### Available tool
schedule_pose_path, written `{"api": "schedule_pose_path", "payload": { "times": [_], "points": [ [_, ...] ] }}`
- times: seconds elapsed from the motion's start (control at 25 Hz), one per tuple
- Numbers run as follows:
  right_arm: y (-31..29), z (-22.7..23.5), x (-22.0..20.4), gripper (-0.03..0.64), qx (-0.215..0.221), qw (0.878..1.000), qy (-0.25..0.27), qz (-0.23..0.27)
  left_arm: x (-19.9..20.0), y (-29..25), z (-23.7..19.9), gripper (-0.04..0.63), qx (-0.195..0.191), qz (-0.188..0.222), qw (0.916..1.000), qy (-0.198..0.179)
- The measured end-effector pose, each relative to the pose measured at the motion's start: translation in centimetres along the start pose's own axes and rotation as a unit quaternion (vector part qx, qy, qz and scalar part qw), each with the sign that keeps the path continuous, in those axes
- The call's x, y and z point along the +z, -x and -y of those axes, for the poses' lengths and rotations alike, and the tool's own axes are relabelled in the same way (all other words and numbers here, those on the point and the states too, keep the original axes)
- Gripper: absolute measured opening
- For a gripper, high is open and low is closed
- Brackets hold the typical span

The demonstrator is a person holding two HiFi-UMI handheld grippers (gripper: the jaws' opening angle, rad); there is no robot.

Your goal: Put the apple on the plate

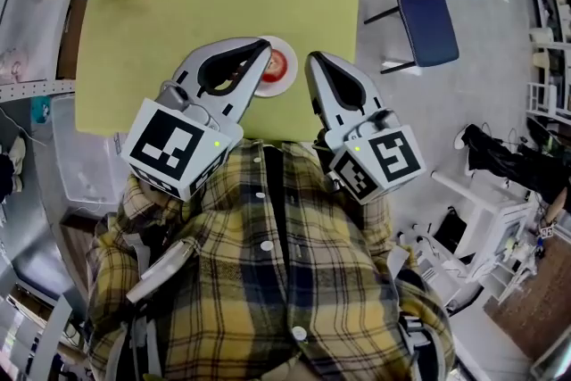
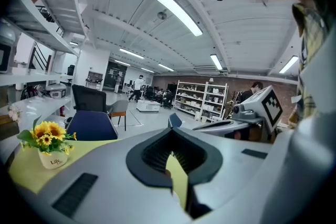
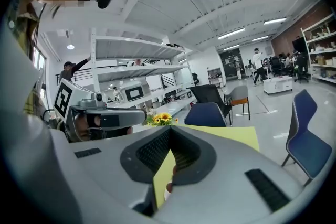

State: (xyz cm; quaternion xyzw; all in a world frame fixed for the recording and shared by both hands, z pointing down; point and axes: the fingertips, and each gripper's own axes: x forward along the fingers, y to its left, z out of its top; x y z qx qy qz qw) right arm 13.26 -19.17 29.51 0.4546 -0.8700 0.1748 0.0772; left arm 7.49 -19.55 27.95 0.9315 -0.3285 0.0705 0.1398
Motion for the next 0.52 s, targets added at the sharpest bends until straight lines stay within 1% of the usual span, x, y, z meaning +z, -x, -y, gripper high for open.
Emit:
{"api": "schedule_pose_path", "payload": {
  "times": [0.08, 0.2, 0.36, 0.52],
  "points": [
    [-0.1, 0.0, -0.1, -0.005, -0.001, 1.0, 0.004, -0.001, 0.1, -0.1, -0.2, 0.008, -0.008, 0.001, 0.9999, 0.011],
    [-0.2, -0.2, -0.2, -0.005, -0.001, 1.0, 0.015, -0.002, 0.2, -0.1, -1.2, 0.008, -0.008, 0.001, 0.9999, 0.011],
    [0.2, 0.0, -0.4, -0.005, -0.005, 1.0, 0.021, -0.007, 1.2, 0.0, -1.8, 0.008, -0.017, 0.017, 0.9996, 0.018],
    [1.3, 0.6, -0.5, -0.005, -0.016, 1.0, 0.023, -0.008, 2.8, -0.5, -1.5, 0.008, -0.026, 0.032, 0.9991, 0.001]
  ]
}}
